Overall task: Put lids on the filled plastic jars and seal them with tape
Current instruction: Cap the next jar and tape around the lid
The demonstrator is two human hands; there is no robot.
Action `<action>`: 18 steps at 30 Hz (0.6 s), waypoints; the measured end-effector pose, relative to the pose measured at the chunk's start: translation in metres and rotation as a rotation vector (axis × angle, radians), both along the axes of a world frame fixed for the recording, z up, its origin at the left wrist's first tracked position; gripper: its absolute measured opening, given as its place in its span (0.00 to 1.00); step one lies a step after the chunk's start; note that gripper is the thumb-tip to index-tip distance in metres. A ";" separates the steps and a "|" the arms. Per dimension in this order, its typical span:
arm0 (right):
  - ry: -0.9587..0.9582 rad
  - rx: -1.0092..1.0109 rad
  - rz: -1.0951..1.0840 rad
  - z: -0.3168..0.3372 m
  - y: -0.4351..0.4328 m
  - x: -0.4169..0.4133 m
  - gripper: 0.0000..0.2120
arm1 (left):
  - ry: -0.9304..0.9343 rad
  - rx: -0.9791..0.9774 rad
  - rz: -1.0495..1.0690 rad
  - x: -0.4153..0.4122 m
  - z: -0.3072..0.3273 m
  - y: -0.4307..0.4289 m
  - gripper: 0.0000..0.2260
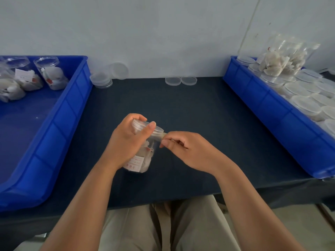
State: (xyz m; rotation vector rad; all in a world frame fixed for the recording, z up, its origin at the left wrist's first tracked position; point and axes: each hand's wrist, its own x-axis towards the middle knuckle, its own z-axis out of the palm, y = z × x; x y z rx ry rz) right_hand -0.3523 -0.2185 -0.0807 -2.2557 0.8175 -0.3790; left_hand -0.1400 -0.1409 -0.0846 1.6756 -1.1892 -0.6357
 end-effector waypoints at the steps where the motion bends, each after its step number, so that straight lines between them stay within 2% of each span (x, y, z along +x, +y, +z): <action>1: 0.022 0.013 0.004 0.000 -0.003 -0.001 0.10 | 0.042 0.001 -0.015 0.001 0.000 0.000 0.21; 4: 0.070 0.004 0.010 -0.001 -0.010 0.001 0.11 | 0.101 0.015 -0.067 0.001 -0.002 0.000 0.20; 8: 0.066 -0.089 0.028 -0.007 -0.015 0.000 0.12 | 0.115 0.019 -0.114 -0.002 -0.003 0.000 0.26; 11: 0.066 -0.129 0.074 -0.008 -0.022 -0.006 0.13 | 0.181 -0.009 -0.105 -0.007 -0.006 0.002 0.23; 16: -0.056 -0.175 0.092 -0.004 -0.033 -0.014 0.12 | 0.432 -0.025 -0.098 -0.015 -0.007 0.013 0.23; 18: -0.112 -0.205 0.099 -0.004 -0.034 -0.010 0.11 | 0.443 -0.017 -0.109 -0.019 -0.002 0.015 0.23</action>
